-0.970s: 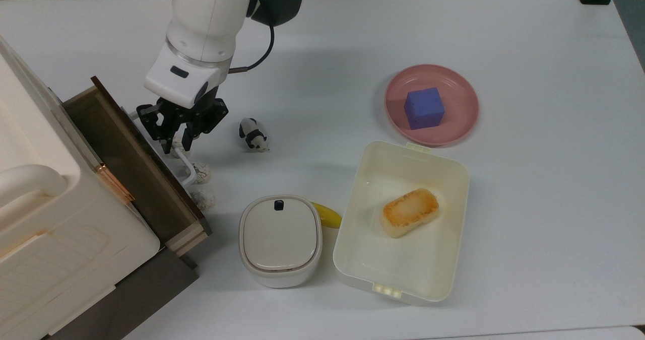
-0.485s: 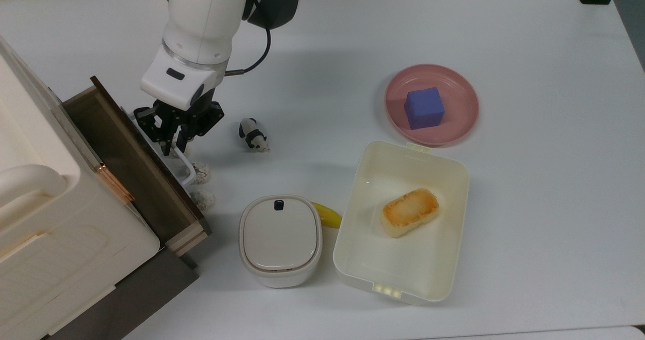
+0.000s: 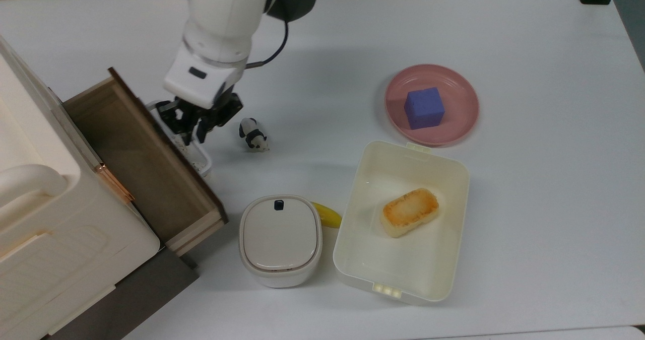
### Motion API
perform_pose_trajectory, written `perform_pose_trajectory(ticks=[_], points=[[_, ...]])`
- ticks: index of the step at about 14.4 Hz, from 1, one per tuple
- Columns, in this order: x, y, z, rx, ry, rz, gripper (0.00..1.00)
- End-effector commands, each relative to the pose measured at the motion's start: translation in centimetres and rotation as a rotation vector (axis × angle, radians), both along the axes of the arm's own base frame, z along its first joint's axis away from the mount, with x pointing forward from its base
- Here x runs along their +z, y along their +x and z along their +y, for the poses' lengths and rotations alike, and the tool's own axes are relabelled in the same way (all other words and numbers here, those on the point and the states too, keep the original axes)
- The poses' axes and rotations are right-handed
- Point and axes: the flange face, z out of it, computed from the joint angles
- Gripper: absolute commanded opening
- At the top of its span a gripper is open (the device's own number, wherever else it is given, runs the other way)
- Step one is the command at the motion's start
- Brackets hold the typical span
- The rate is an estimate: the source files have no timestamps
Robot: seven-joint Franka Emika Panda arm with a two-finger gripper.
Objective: Slide open the drawer
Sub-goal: 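Pull the drawer handle further out with the gripper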
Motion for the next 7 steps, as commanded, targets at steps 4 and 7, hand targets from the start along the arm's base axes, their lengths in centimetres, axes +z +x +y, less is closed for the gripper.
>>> perform_pose_trajectory(ticks=[4,7], points=[[2.5,-2.7,6.5,-0.008,0.071,0.056,0.33],[5.4,-3.9,7.5,-0.165,0.216,0.041,0.76]])
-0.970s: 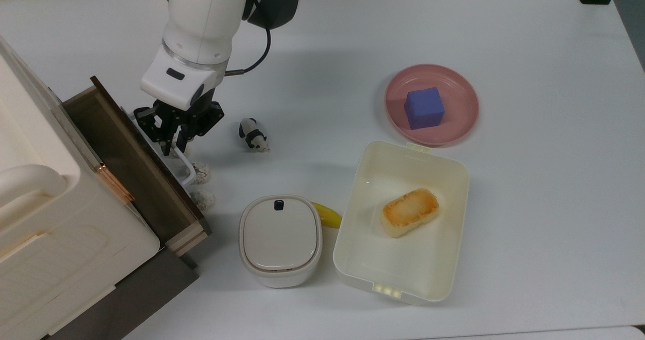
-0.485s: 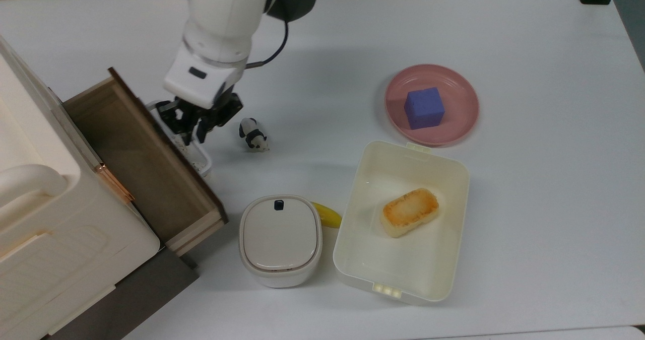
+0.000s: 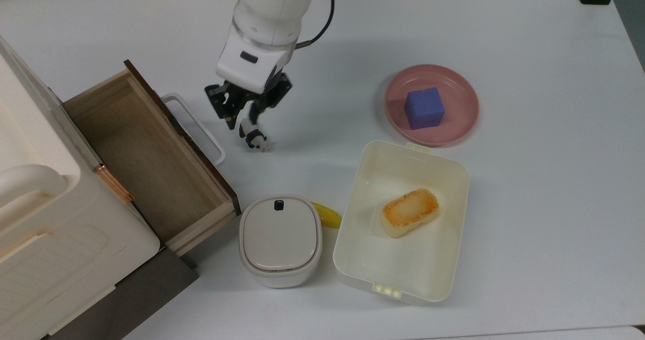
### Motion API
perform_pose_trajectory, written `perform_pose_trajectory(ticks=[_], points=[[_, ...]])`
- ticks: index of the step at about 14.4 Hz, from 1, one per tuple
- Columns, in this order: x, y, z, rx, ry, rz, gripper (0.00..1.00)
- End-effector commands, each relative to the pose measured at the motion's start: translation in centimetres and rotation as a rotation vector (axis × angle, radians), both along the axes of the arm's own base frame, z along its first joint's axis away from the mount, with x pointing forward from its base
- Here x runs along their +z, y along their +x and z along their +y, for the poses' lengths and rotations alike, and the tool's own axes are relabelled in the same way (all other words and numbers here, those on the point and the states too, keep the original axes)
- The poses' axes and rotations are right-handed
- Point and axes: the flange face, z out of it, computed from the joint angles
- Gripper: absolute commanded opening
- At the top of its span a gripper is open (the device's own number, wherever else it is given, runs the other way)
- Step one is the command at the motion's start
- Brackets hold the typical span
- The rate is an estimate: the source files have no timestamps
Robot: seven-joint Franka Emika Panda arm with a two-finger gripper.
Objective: Slide open the drawer
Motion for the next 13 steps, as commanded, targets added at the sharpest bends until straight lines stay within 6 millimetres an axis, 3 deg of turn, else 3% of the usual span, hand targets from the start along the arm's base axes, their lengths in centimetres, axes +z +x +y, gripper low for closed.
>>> perform_pose_trajectory(ticks=[1,4,6,11,13], points=[[4.8,-2.8,1.4,-0.224,0.174,0.006,1.00],[8.3,-5.4,0.8,-0.427,0.204,0.092,1.00],[9.5,-6.4,-0.2,-0.462,0.214,0.105,1.00],[10.2,-7.2,-3.3,-0.589,0.241,0.101,1.00],[10.9,-7.4,-3.5,-0.591,0.248,0.086,1.00]])
